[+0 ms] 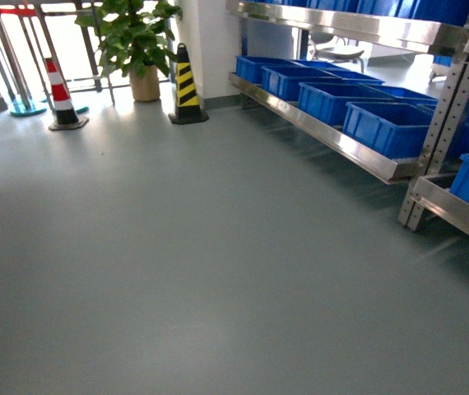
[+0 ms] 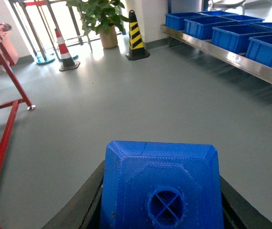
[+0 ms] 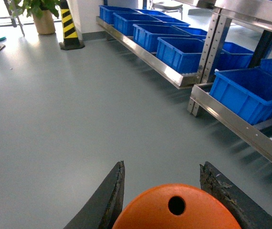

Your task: Sort blue parts and orange caps into right shelf containers

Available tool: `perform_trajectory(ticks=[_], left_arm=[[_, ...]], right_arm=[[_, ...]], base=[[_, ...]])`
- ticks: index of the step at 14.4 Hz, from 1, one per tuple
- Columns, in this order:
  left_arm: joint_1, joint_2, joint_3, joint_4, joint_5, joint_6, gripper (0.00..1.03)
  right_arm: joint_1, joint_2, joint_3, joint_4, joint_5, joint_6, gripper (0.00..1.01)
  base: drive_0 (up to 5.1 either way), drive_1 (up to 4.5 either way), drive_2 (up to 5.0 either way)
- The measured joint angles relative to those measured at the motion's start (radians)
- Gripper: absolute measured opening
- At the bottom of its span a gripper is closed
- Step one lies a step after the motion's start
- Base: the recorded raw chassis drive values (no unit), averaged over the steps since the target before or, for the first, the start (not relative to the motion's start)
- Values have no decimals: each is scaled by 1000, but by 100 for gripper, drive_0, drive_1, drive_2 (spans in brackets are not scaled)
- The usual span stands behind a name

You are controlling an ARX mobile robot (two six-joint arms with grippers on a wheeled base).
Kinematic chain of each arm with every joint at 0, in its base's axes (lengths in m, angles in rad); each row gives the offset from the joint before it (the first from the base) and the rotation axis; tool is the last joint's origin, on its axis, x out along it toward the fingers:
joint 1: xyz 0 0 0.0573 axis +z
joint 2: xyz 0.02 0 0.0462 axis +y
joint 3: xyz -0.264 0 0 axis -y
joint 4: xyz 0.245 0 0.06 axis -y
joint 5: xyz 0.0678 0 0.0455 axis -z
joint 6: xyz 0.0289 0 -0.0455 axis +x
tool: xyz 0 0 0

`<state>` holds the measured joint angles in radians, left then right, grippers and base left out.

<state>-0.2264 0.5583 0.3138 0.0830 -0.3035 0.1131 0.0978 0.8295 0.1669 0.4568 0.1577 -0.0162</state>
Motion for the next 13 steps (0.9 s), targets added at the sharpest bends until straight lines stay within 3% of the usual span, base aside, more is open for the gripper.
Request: perform_trajectory(ticks=[5, 13], left_arm=[[0, 0, 0, -2, 0, 0, 44], [-1, -1, 0, 0, 0, 0, 44]], right_arm=[[0, 0, 0, 0, 0, 0, 41], [0, 0, 0, 0, 2, 0, 41]], base=[[-154, -154, -154], [-184, 208, -577]])
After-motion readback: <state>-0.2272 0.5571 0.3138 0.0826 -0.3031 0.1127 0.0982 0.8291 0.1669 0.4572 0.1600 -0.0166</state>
